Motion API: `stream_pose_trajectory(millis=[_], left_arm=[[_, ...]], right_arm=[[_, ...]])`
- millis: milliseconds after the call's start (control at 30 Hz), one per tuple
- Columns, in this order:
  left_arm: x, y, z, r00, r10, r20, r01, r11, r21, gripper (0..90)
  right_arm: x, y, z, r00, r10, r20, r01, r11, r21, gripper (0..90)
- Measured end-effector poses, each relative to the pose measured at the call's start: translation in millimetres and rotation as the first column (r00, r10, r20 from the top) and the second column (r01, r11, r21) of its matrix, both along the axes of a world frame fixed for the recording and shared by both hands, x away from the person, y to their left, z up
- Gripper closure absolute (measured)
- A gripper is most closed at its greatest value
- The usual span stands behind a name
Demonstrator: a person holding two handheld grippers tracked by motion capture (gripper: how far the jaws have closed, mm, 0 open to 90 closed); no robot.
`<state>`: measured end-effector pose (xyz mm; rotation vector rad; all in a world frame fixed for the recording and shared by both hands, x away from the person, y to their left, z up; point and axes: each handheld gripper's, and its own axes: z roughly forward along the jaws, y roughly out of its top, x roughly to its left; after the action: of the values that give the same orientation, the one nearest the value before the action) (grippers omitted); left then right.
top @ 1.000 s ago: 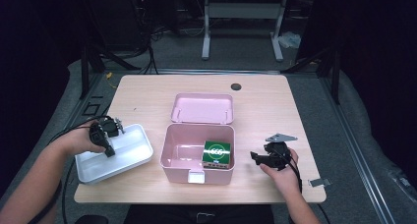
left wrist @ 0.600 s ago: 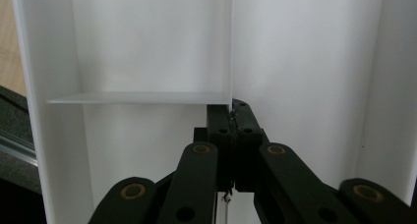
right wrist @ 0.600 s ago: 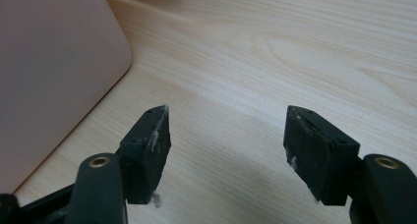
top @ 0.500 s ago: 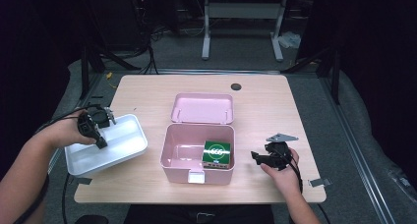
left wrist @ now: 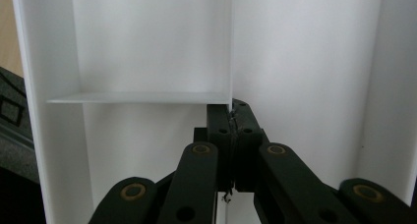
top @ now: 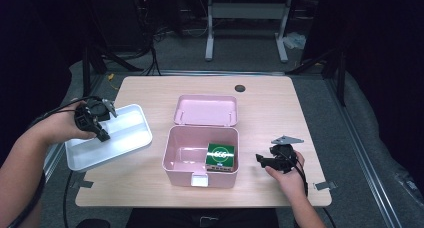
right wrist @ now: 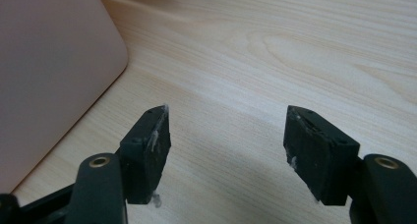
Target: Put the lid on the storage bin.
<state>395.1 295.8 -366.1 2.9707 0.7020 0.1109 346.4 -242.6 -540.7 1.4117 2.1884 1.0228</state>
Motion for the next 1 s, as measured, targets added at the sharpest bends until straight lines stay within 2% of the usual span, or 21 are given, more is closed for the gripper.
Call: stream_pose_trajectory(millis=[133,400,633,800,900,1000], left_arm=[[-2.4,-8.0,2.9,0.9995,-0.032,0.006,0.032,0.9995,0.008,89.3],[-5.9,-25.8,14.2,0.9958,-0.085,0.033,0.085,0.9964,-0.005,89.3],[-3.7,-50.2,16.3,0.9892,-0.142,0.035,0.143,0.9897,-0.013,89.3],[0.2,-76.0,13.8,0.9801,-0.195,0.034,0.196,0.9803,-0.022,89.3],[2.5,-97.8,12.0,0.9719,-0.233,0.034,0.234,0.9719,-0.027,89.3],[4.7,-120.2,10.8,0.9609,-0.275,0.032,0.276,0.9606,-0.031,89.3]], right_arm=[[0.3,-1.3,-0.2,1.0000,0.001,-0.010,-0.001,1.0000,0.008,33.8],[1.1,-2.4,-1.9,0.9999,-0.011,-0.012,0.011,0.9998,0.019,33.8],[1.3,-2.5,-2.0,0.9998,-0.011,-0.014,0.011,0.9998,0.018,33.8],[1.5,-2.2,-2.2,0.9998,-0.010,-0.015,0.010,0.9998,0.018,33.8],[1.6,-2.7,-2.4,0.9998,-0.008,-0.015,0.009,0.9998,0.017,33.8],[1.7,-3.5,-2.1,0.9999,-0.004,-0.017,0.004,0.9998,0.021,33.8]])
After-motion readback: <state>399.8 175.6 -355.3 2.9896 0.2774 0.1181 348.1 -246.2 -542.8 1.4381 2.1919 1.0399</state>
